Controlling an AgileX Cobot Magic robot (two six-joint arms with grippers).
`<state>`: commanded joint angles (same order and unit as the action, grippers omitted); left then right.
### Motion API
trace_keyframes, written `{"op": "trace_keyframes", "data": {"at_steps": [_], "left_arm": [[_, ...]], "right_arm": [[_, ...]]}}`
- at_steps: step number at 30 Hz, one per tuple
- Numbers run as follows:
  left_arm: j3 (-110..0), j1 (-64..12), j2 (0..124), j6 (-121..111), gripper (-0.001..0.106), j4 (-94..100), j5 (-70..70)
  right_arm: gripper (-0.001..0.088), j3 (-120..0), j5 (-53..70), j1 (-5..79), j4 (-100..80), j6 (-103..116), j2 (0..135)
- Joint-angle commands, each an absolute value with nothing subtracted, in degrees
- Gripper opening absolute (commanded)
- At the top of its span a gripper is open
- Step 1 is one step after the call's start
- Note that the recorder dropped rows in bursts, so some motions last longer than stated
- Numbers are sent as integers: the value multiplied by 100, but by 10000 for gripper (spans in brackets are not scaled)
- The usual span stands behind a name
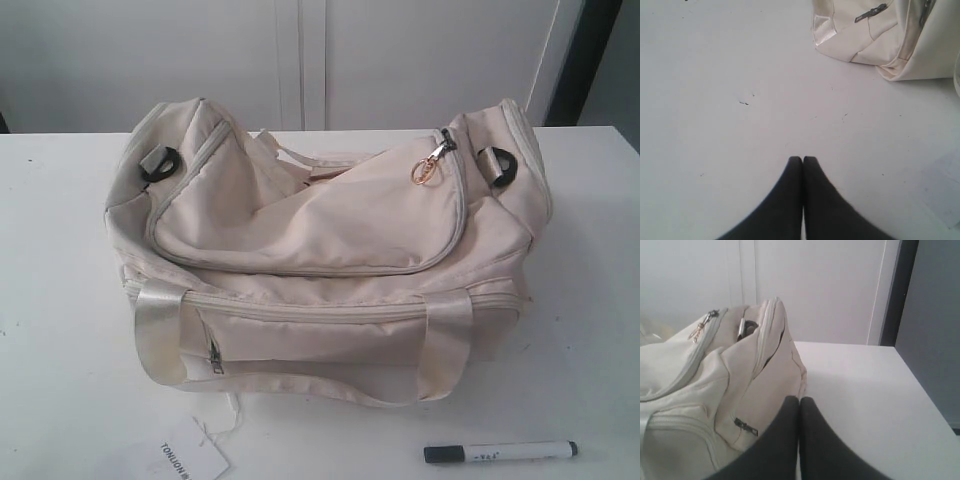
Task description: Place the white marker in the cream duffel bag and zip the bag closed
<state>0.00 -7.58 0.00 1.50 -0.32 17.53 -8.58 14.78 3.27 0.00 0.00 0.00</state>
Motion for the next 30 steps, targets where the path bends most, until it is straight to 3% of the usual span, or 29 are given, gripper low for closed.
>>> {"op": "trace_keyframes", "data": {"at_steps": [17, 30], "left_arm": [[0, -758, 0, 150, 0, -32, 1753], [0, -758, 0, 150, 0, -32, 1753]], "right_arm": [[0, -890, 983, 327, 0, 0, 0], [0, -2037, 2104, 327, 0, 0, 1103]]}}
